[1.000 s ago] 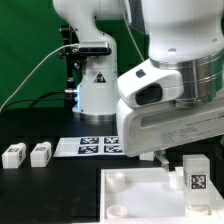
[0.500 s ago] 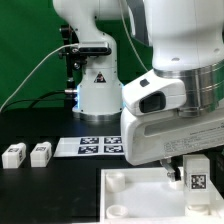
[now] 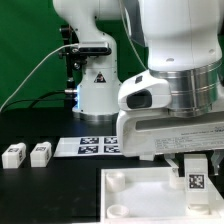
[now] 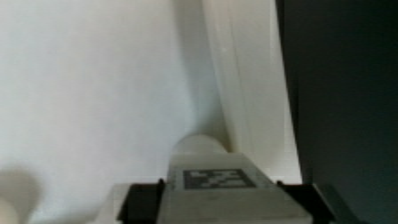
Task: Assemble one leg
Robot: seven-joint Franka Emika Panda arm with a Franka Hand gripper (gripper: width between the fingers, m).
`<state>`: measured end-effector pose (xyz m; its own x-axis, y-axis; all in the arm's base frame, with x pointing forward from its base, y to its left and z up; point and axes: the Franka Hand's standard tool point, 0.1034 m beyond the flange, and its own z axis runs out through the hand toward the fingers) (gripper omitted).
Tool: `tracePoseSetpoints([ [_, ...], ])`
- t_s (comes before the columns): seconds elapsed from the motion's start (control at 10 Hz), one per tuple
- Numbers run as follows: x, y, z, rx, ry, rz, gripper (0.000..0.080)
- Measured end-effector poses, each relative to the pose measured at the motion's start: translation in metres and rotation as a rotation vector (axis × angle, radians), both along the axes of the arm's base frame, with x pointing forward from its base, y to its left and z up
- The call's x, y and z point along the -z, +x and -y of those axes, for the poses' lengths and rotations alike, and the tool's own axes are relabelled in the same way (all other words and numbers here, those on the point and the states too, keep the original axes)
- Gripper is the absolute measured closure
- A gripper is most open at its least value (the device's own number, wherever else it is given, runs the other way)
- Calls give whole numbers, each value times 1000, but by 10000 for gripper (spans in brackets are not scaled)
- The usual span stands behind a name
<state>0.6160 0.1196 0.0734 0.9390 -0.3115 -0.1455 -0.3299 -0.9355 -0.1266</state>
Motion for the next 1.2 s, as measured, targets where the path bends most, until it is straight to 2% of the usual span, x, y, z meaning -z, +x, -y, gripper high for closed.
tracePoseSetpoints([
  [0.4, 3, 8, -2, 610, -8, -99, 506],
  [0.7, 3, 15, -3, 1056, 7, -152, 506],
  [1.0, 4, 15, -3, 1014, 9, -143, 501],
  [1.1, 4, 13, -3, 973, 8, -135, 308],
  [1.2, 4, 10, -3, 883, 12, -119, 200],
])
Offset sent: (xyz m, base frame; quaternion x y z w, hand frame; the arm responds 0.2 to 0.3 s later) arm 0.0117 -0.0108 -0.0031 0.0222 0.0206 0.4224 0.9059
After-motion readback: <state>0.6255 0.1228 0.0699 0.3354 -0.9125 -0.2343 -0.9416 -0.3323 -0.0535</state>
